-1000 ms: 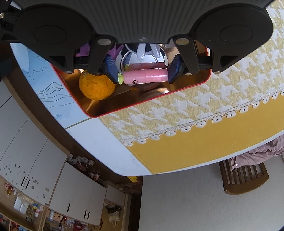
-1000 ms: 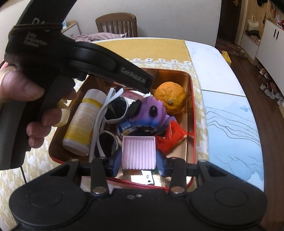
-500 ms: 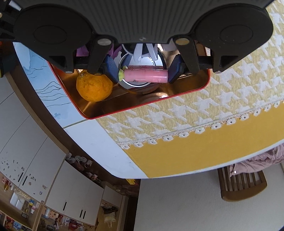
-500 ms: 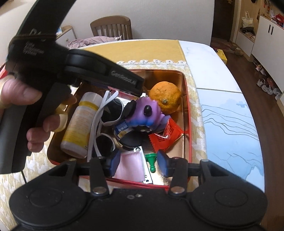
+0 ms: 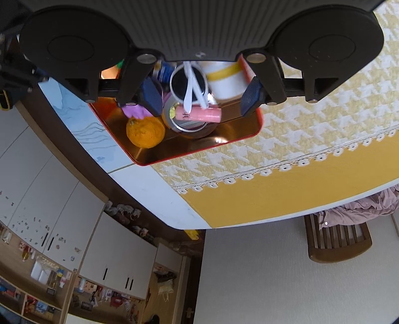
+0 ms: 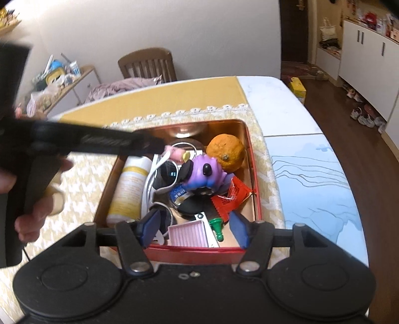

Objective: Organize rigid objects

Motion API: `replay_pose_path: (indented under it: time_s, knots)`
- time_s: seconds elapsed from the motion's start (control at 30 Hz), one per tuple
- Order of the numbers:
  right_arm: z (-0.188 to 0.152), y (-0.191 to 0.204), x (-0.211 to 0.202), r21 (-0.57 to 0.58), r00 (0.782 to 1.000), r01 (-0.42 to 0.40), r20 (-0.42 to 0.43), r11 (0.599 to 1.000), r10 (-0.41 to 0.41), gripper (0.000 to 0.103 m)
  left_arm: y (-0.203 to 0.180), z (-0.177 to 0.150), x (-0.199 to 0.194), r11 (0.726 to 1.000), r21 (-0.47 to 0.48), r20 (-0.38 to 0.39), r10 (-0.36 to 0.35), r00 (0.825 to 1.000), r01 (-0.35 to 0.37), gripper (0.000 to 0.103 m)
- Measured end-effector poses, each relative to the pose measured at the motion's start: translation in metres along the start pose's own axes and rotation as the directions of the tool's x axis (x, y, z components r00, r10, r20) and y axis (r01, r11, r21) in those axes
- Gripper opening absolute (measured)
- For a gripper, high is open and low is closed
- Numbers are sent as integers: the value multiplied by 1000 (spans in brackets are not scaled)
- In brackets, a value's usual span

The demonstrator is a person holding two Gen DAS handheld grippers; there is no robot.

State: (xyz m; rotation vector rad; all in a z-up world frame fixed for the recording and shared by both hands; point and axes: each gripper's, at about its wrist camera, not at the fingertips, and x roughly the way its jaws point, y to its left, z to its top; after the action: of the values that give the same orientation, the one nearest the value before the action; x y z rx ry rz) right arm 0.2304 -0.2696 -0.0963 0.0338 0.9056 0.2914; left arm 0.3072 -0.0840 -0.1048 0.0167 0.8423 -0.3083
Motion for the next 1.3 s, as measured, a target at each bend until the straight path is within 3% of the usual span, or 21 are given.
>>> replay_pose_path:
  time_s: [0.13,0.57,0.7,1.0,1.3]
  knots:
    - [-3,5,-12,21,999,3,35,1000,-4,65,7,-11,-23,1000,20,22,2,1000,-3,69]
    - [-18,35,-49,68,988,-9,156,998,-2,90,30,-49,-96,998,57,91,-36,995,31,82]
    - [-25,46,-63,68,980,-8,197,998,-6,102,39,-58,-113,999,49,108,-28,994,22,85]
    - [-41,68,-87,69,966,23,257,997,-40,103,42,-80,-149,995,93,149,-38,988,25,92]
    - [-58,84,-106,77,957,53,280,996,-72,103,35,-97,-173,987,137,177,-107,978,83,100]
